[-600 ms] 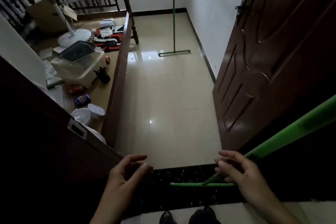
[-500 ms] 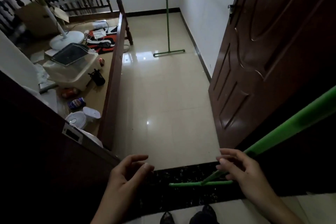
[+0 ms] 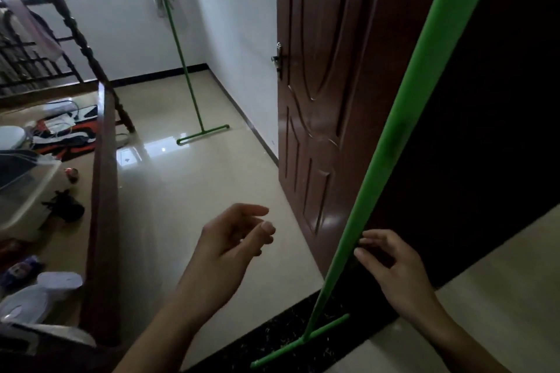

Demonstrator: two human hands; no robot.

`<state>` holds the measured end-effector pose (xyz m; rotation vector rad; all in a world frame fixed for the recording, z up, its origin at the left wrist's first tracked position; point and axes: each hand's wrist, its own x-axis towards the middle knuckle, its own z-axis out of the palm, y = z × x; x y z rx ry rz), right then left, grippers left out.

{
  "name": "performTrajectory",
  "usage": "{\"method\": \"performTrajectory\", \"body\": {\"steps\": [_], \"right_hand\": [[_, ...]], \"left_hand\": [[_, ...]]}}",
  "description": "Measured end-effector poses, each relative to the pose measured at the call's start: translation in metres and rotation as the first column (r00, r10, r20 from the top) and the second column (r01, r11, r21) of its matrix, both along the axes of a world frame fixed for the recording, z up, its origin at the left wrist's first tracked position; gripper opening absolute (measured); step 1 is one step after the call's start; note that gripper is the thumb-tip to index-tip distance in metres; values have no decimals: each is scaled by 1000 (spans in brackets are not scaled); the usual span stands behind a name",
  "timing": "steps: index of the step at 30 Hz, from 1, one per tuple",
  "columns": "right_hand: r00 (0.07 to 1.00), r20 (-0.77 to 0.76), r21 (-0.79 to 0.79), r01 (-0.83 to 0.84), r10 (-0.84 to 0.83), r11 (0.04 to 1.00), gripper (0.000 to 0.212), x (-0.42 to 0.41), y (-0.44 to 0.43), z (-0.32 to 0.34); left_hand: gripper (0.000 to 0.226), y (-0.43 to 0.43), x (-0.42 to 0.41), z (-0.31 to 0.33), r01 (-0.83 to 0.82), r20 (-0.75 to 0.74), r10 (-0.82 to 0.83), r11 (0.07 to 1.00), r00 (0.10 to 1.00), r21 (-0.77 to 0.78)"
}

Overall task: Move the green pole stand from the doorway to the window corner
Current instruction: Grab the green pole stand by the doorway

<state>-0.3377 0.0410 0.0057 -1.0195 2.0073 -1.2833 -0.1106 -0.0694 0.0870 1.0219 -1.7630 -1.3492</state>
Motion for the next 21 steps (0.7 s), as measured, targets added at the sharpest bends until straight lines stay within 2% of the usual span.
{"method": "performTrajectory", "body": {"steps": [2, 6, 10, 13, 17, 21], "right_hand": [[996, -35, 33, -79, 80, 996, 23, -3, -4, 1], [951, -113, 107, -275, 287, 955, 10, -9, -14, -7], [894, -155, 172, -395, 421, 902, 24, -19, -25, -14], [847, -187, 186, -466, 497, 865, 21, -29, -33, -13], [785, -235, 149, -554, 573, 819, 30, -43, -44, -17], [756, -290, 131, -576, 587, 807, 16, -42, -66, -19]], "left_hand": [[15, -1, -24, 18, 38, -36, -40, 998, 999, -54], [29, 7, -70, 50, 163, -65, -176, 973, 982, -166], [37, 24, -114, 71, 304, -34, -324, 915, 945, -264], [27, 29, -137, 76, 182, -35, -205, 926, 978, -331], [19, 25, -148, 75, 37, -68, -67, 926, 995, -375], [18, 15, -148, 74, -84, -104, 51, 934, 993, -346]]}}
